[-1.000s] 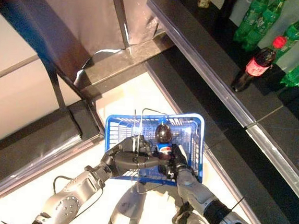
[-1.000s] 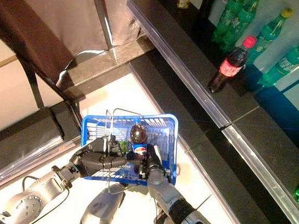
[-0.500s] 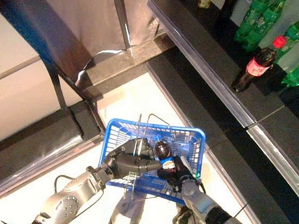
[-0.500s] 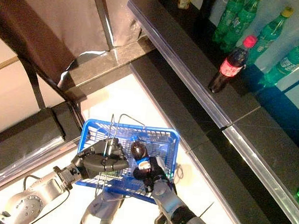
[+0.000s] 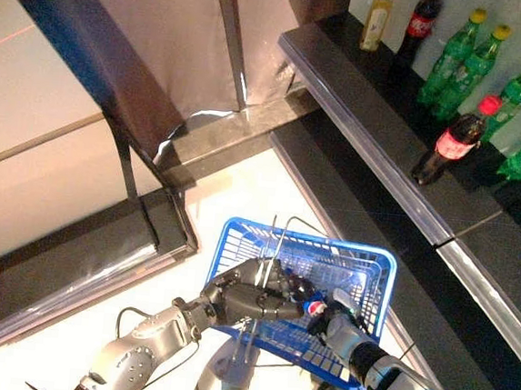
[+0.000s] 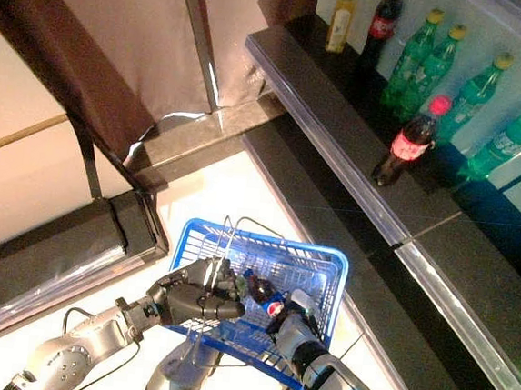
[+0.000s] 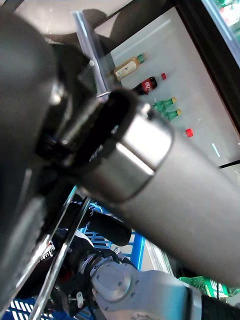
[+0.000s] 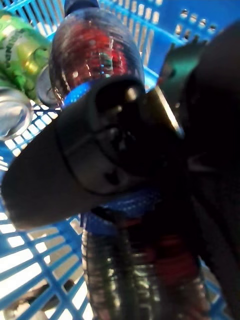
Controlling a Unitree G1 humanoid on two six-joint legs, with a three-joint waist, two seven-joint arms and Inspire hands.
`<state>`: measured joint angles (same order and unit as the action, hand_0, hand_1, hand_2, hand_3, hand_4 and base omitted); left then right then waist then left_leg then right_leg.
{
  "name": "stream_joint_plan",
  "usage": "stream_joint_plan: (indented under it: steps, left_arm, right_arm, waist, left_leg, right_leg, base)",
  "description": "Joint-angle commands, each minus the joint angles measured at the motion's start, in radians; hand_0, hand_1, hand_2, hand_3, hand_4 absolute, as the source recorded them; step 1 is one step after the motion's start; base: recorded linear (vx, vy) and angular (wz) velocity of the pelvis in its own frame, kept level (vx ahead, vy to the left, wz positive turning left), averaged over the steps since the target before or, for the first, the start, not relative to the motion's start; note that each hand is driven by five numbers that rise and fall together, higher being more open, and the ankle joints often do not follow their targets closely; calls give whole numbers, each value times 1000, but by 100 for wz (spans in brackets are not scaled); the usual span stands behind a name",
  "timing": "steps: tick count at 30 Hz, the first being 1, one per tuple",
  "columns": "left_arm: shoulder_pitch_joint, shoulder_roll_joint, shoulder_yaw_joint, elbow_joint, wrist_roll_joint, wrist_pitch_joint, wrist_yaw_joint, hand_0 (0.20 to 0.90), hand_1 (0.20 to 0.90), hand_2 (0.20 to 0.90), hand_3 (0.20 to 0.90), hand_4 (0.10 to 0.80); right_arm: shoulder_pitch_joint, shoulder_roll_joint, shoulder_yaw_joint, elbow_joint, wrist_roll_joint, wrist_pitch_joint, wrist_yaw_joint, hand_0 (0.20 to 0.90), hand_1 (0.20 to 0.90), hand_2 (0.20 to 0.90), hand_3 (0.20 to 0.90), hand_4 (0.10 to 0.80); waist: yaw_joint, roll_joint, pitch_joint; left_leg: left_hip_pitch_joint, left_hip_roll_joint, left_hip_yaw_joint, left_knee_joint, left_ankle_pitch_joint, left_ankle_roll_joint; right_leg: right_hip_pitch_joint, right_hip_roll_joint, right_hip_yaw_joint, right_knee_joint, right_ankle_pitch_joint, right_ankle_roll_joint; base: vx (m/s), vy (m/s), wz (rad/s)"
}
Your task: Pick up the drink and place into the basket.
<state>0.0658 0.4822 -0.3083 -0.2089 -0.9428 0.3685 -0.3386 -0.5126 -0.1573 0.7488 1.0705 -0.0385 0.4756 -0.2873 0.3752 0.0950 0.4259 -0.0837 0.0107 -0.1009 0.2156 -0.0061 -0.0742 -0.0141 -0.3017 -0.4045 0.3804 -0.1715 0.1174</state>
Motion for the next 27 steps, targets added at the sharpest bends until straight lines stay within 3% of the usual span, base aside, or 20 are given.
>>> stream_joint_plan:
  steps: [1, 2, 3, 4, 9, 14, 15, 16, 17, 21, 27]
  left_arm:
    - [-110, -66, 47, -362, -138, -145, -105, 300, 300, 300, 200, 100]
    - [-108, -65, 51, -366, -141, -136, -95, 300, 300, 300, 200, 100]
    - [-107, -64, 53, -367, -145, -131, -91, 300, 300, 300, 200, 100]
    - [-103, -60, 57, -368, -155, -126, -84, 300, 300, 300, 200, 100]
    - [-95, -39, 80, -365, -184, -127, -70, 300, 300, 300, 200, 100]
    - [-70, -9, 118, -344, -185, -163, -79, 300, 300, 300, 200, 100]
    - [-53, 9, 137, -337, -191, -189, -80, 300, 300, 300, 200, 100]
    - [-50, 11, 141, -336, -192, -192, -80, 300, 300, 300, 200, 100]
    - [-30, 28, 167, -331, -198, -213, -80, 300, 300, 300, 200, 100]
    - [12, 71, 217, -319, -224, -256, -59, 300, 300, 300, 200, 100]
    - [57, 99, 243, -312, -245, -280, -37, 300, 300, 300, 200, 100]
  right_arm:
    - [9, 20, 26, 49, 18, 40, 2, 441, 441, 441, 365, 265]
    - [18, 20, 25, 46, 36, 29, -5, 721, 721, 721, 691, 591]
    - [23, 20, 24, 43, 46, 21, -12, 860, 860, 860, 853, 753]
    - [36, 16, 22, 34, 75, -1, -32, 900, 900, 900, 900, 800]
    - [69, -6, 5, -66, 124, -67, -95, 900, 900, 900, 900, 800]
    - [134, -95, -4, -437, 114, 0, -156, 900, 900, 900, 900, 800]
    - [177, -139, -18, -590, 94, 15, -168, 900, 900, 900, 900, 800]
    - [186, -149, -22, -615, 88, 17, -168, 900, 900, 900, 900, 800]
    - [227, -221, -53, -777, 61, 29, -139, 900, 900, 900, 900, 800]
    - [314, -394, -171, -1119, 48, 9, -54, 900, 900, 900, 900, 800]
    - [344, -522, -293, -1382, 140, -11, 21, 900, 900, 900, 900, 800]
  waist:
    - [25, -36, -82]
    - [26, -38, -82]
    - [26, -39, -83]
    - [24, -41, -83]
    - [15, -56, -81]
    - [-15, -83, -71]
    - [-31, -94, -67]
    - [-34, -96, -67]
    - [-51, -109, -65]
    - [-94, -140, -67]
    - [-120, -158, -72]
  left_leg:
    - [-153, 1, 7, 218, 23, -6]
    - [-150, 3, 7, 217, 22, -6]
    - [-149, 4, 8, 216, 22, -6]
    - [-146, 6, 9, 216, 21, -6]
    - [-137, 14, 18, 211, 9, -3]
    - [-129, 28, 30, 206, 1, -4]
    - [-130, 34, 36, 207, -2, -5]
    - [-130, 35, 37, 206, -3, -5]
    - [-127, 45, 46, 204, -6, -5]
    - [-124, 69, 73, 202, -13, -6]
    - [-111, 90, 96, 206, -24, -6]
  right_leg:
    - [143, 47, -9, -245, 160, -22]
    - [147, 48, -9, -245, 161, -19]
    - [149, 48, -8, -246, 161, -18]
    - [153, 49, -6, -247, 162, -17]
    - [158, 50, 5, -250, 163, -10]
    - [159, 56, 22, -253, 165, -7]
    - [156, 58, 30, -253, 165, -7]
    - [155, 59, 31, -253, 164, -6]
    - [154, 64, 44, -257, 166, -3]
    - [152, 76, 72, -261, 169, 7]
    - [163, 87, 95, -270, 171, 12]
  base:
    - [60, -9, 7]
    - [43, -4, 4]
    - [61, -4, 7]
    - [52, -2, 8]
    - [18, -7, 1]
    - [-4, -9, -4]
    - [-21, -17, -10]
    - [-35, -36, -9]
    - [-26, -38, -4]
    - [-7, -34, -20]
    - [16, -15, -19]
